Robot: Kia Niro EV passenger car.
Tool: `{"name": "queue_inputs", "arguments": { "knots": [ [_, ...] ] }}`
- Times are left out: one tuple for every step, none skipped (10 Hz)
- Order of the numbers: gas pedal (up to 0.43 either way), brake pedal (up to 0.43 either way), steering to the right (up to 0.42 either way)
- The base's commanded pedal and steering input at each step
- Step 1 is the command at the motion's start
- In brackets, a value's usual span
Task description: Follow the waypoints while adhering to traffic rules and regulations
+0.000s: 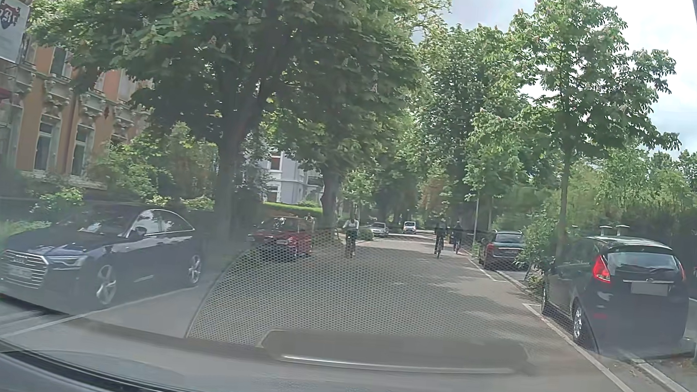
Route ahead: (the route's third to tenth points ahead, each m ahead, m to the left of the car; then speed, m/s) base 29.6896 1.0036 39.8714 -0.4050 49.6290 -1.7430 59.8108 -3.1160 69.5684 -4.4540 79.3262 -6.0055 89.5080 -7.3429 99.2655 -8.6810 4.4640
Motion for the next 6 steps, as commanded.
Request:
{"name": "queue_inputs", "arguments": {
  "knots": [
    [0.098, 0.0, 0.187],
    [0.098, 0.0, 0.167],
    [0.098, 0.0, 0.147],
    [0.098, 0.0, 0.134],
    [0.098, 0.0, 0.118],
    [0.098, 0.0, 0.104]
  ]
}}
